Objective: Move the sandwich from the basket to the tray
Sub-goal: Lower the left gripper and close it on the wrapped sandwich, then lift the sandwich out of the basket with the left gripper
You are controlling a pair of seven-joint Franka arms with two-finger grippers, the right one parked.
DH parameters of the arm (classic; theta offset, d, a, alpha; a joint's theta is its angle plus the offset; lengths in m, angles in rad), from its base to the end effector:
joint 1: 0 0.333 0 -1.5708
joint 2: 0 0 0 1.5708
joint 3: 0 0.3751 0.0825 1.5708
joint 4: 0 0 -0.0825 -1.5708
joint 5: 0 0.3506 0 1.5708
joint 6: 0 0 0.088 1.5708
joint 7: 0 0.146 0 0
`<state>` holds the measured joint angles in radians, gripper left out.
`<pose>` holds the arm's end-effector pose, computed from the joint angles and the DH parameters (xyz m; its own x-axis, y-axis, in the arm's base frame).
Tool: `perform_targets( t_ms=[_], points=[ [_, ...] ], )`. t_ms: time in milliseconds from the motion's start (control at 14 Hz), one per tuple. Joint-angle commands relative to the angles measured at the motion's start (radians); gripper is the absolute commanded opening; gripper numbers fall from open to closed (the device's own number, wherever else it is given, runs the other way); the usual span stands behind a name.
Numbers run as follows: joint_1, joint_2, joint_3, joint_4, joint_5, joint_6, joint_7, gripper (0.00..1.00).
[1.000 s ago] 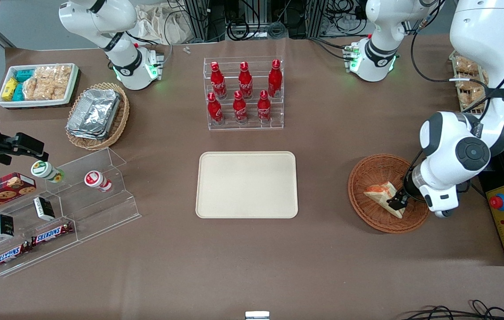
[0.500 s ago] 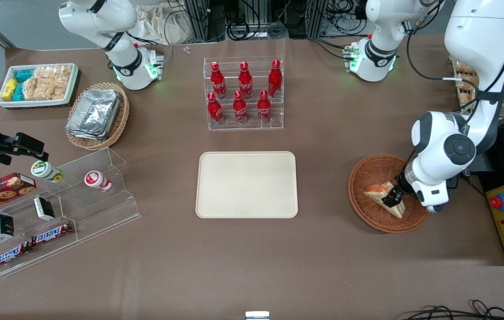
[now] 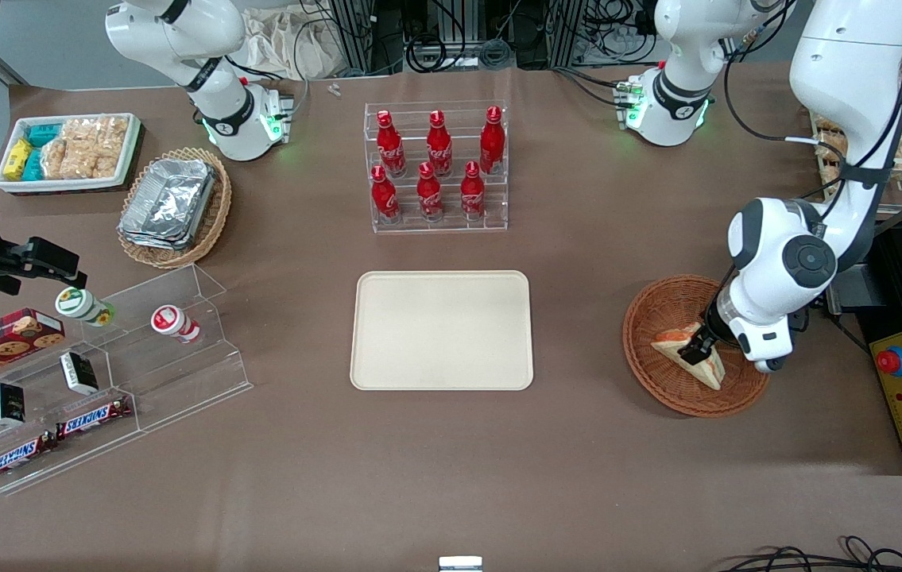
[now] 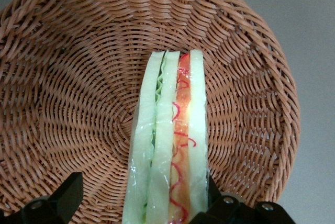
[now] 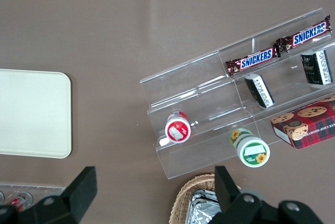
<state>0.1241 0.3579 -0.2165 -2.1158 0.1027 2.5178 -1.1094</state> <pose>0.5834 -0.0478 0.2938 0.5809 0.8139 0.0148 0.8123 -0.5807 0.0543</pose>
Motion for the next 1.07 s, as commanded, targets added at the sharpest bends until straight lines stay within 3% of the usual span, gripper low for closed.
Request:
perform_targets(
  t_ms=[0,71,214,429,714,1000],
  points=[
    [0.005,0.003,-0.001,-0.026,0.023,0.055,-0.027,0.47],
    [0.005,0.010,-0.001,-0.017,0.023,0.055,-0.033,0.23],
    [0.005,0.015,-0.001,-0.003,0.022,0.049,-0.027,0.00],
    [0.005,0.015,-0.001,0.040,0.022,-0.016,-0.024,0.00],
    [0.005,0.032,-0.003,0.198,0.020,-0.284,-0.014,0.00],
    [-0.014,0.015,-0.014,0.377,0.014,-0.538,0.110,0.00]
  ],
)
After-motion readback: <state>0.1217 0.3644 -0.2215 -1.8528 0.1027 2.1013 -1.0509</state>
